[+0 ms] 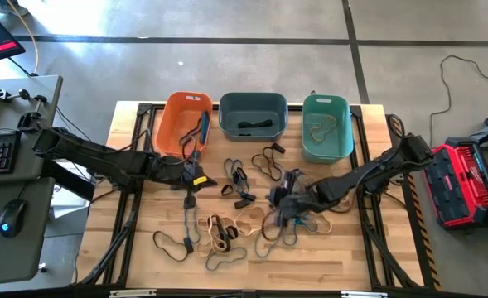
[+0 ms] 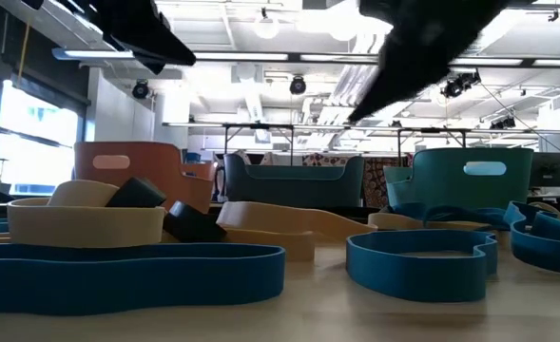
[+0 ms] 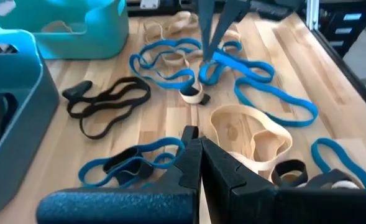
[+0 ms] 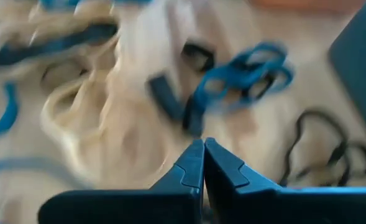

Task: Sort rubber bands into baskets
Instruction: Put the brown rubber band into the green bin

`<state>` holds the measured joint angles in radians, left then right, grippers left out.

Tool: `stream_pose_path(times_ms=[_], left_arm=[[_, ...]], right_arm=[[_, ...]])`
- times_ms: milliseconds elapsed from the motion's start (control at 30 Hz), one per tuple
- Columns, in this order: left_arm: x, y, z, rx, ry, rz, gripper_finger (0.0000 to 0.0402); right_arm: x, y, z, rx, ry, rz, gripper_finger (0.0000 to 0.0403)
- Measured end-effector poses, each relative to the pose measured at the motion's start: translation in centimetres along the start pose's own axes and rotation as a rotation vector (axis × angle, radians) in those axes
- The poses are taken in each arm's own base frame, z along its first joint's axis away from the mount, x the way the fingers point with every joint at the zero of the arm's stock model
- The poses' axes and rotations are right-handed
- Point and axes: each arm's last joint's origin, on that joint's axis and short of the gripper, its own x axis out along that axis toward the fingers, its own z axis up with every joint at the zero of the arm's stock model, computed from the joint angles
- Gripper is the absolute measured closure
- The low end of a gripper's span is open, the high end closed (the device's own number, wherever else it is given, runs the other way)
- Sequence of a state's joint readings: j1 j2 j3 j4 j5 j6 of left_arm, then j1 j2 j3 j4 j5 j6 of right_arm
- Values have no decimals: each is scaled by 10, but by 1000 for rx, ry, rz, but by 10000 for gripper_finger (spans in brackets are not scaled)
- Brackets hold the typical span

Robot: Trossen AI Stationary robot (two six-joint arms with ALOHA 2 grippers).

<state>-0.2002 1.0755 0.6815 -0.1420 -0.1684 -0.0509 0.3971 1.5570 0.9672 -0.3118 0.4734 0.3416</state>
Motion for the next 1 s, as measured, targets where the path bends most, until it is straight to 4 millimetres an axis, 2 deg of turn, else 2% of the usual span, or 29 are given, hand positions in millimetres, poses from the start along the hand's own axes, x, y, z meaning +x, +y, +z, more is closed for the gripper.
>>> stream_pose_path(times_ms=[333, 500, 633, 767, 1000], left_arm=[[24, -7, -9, 18, 66, -8, 401], [31, -9, -13, 9, 100, -43, 401], [35, -11, -17, -15, 127, -89, 401], [37, -14, -18, -13, 137, -95, 401], [36, -16, -18, -12, 132, -97, 401]], right_arm=[[-49, 31, -43, 138, 277, 101, 403], [-60, 45, -52, 204, 334, 171, 402], [-64, 50, -54, 227, 332, 185, 393], [-61, 50, -49, 186, 283, 200, 358], [-42, 31, -30, 149, 210, 186, 291]])
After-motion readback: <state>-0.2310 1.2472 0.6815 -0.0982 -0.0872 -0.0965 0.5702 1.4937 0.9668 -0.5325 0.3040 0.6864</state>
